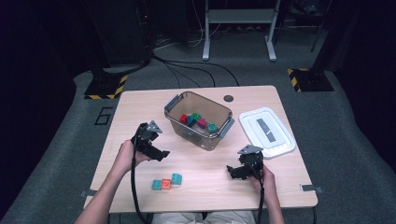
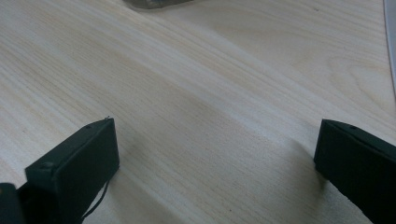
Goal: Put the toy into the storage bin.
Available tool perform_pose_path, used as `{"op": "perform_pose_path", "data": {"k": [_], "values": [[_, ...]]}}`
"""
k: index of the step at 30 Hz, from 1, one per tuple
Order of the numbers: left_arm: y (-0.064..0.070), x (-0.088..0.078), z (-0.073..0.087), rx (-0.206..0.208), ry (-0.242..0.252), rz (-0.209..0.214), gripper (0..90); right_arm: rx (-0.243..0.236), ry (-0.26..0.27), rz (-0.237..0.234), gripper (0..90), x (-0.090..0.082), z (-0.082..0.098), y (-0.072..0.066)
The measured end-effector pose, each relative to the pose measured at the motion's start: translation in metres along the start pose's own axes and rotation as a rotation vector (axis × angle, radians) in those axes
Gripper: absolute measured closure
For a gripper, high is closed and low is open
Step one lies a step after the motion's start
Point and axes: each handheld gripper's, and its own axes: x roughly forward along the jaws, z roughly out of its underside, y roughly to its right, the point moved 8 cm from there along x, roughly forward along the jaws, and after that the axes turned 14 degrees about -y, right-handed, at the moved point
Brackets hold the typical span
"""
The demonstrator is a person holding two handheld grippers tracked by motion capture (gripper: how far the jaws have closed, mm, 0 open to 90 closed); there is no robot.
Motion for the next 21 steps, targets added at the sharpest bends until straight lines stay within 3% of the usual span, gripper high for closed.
{"op": "perform_pose_path", "data": {"k": [16, 21], "values": [[0.036, 0.031, 0.016, 0.050, -0.017, 0.065, 6.2, 0.000, 0.000, 0.000, 0.0, 0.000, 0.000, 0.000], [0.047, 0.041, 0.019, 0.070, -0.036, 0.059, 5.6, -0.001, 0.000, 0.001, 0.0, 0.000, 0.000, 0.000]]}}
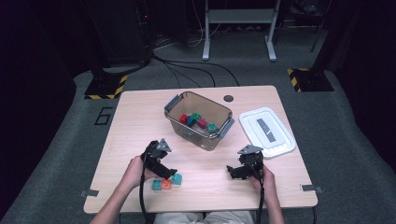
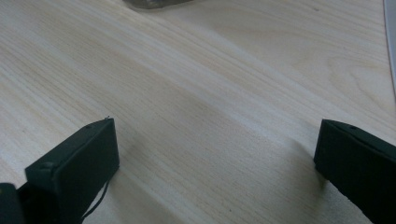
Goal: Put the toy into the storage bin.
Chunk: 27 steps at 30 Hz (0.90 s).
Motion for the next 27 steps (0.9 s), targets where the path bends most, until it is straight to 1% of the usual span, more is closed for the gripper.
{"op": "perform_pose_path", "data": {"k": [1, 3, 6, 9, 12, 13, 14, 16, 17, 18, 19, 20, 21, 23, 24, 25, 26, 27], "values": [[0.002, 0.001, 0.001, 0.009, -0.004, 0.011, 5.5, -0.001, 0.001, 0.000, 0.0, 0.000, 0.000, 0.000], [0.007, 0.005, 0.001, 0.018, -0.005, 0.015, 5.0, 0.001, 0.000, 0.000, 0.0, 0.000, 0.000, 0.000], [0.014, 0.010, 0.003, 0.040, -0.024, 0.024, 4.4, 0.001, 0.000, -0.001, 0.0, 0.000, 0.000, 0.000], [0.020, 0.016, 0.002, 0.058, -0.041, 0.017, 4.5, 0.002, 0.000, -0.001, 0.0, 0.000, 0.000, 0.000], [0.024, 0.023, 0.002, 0.084, -0.086, -0.025, 5.9, 0.001, 0.000, -0.001, 0.0, 0.000, 0.000, 0.000], [0.027, 0.025, 0.000, 0.089, -0.084, -0.015, 6.0, -0.003, 0.001, 0.001, 0.0, 0.000, 0.000, 0.000], [0.029, 0.026, 0.000, 0.097, -0.090, -0.010, 6.7, 0.001, 0.000, -0.001, 0.0, 0.000, 0.000, 0.000], [0.030, 0.029, -0.001, 0.101, -0.099, -0.019, 9.6, 0.000, 0.001, 0.000, 0.0, 0.000, 0.000, 0.000], [0.031, 0.030, -0.001, 0.102, -0.097, -0.009, 11.5, 0.001, 0.000, -0.001, 0.0, 0.000, 0.000, 0.000], [0.030, 0.031, -0.001, 0.099, -0.098, -0.007, 14.4, -0.001, 0.001, 0.000, 0.0, 0.000, 0.000, 0.000], [0.031, 0.032, -0.001, 0.102, -0.103, 0.004, 15.1, 0.001, 0.000, -0.001, 0.0, 0.000, 0.000, 0.000], [0.031, 0.033, -0.001, 0.099, -0.089, 0.005, 18.2, 0.001, 0.000, 0.000, 0.0, 0.000, 0.000, 0.000], [0.032, 0.032, 0.000, 0.105, -0.084, 0.015, 22.6, 0.001, 0.000, -0.001, 0.0, 0.000, 0.000, 0.000], [0.034, 0.032, 0.002, 0.117, -0.088, 0.023, 29.3, 0.001, 0.000, -0.001, 0.0, 0.000, 0.000, 0.000], [0.035, 0.033, 0.003, 0.113, -0.081, 0.022, 32.2, 0.001, 0.000, -0.001, 0.0, 0.000, 0.000, 0.000], [0.035, 0.032, 0.004, 0.118, -0.080, 0.031, 35.3, 0.001, 0.000, -0.001, 0.0, 0.000, 0.000, 0.000], [0.035, 0.033, 0.004, 0.106, -0.074, 0.030, 39.3, 0.001, 0.000, -0.001, 0.0, 0.000, 0.000, 0.000], [0.034, 0.032, 0.005, 0.109, -0.071, 0.037, 43.0, -0.001, 0.000, 0.000, 0.0, 0.000, 0.000, 0.000]]}}
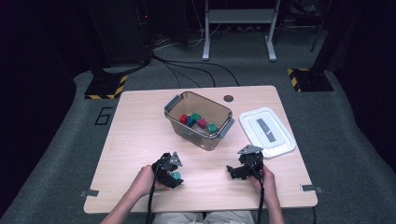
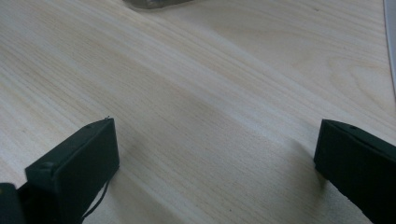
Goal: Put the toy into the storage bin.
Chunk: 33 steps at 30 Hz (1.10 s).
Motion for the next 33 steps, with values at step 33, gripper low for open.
{"op": "perform_pose_path", "data": {"k": [33], "values": [[-0.042, -0.038, -0.006, -0.101, 0.108, -0.031, 58.8, 0.000, 0.000, 0.000, 0.0, 0.000, 0.000, 0.000]]}}
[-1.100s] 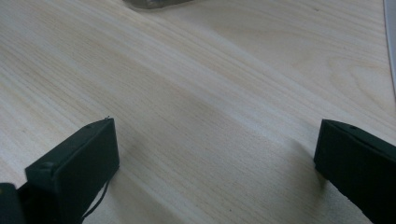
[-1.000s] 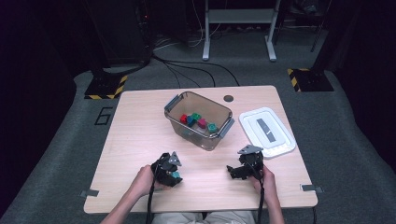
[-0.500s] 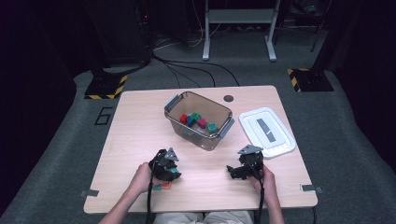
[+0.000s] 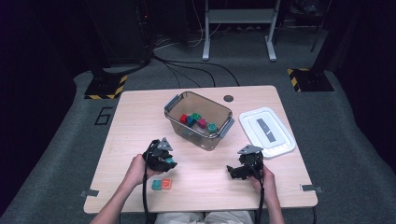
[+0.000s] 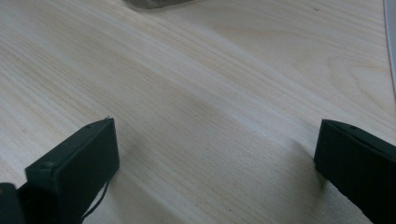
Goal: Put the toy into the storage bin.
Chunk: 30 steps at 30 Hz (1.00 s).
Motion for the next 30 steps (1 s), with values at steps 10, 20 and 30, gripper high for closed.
{"op": "perform_pose_path", "data": {"k": [10, 20, 30], "values": [[-0.015, -0.023, -0.013, -0.006, 0.031, -0.025, 58.8, -0.001, 0.000, 0.000, 0.0, 0.000, 0.000, 0.000], [-0.033, -0.052, -0.030, -0.003, 0.056, -0.073, 58.8, 0.000, 0.000, 0.000, 0.0, 0.000, 0.000, 0.000], [-0.046, -0.077, -0.053, 0.001, 0.082, -0.109, 58.9, 0.002, -0.001, -0.001, 0.0, 0.000, 0.000, 0.000]]}}
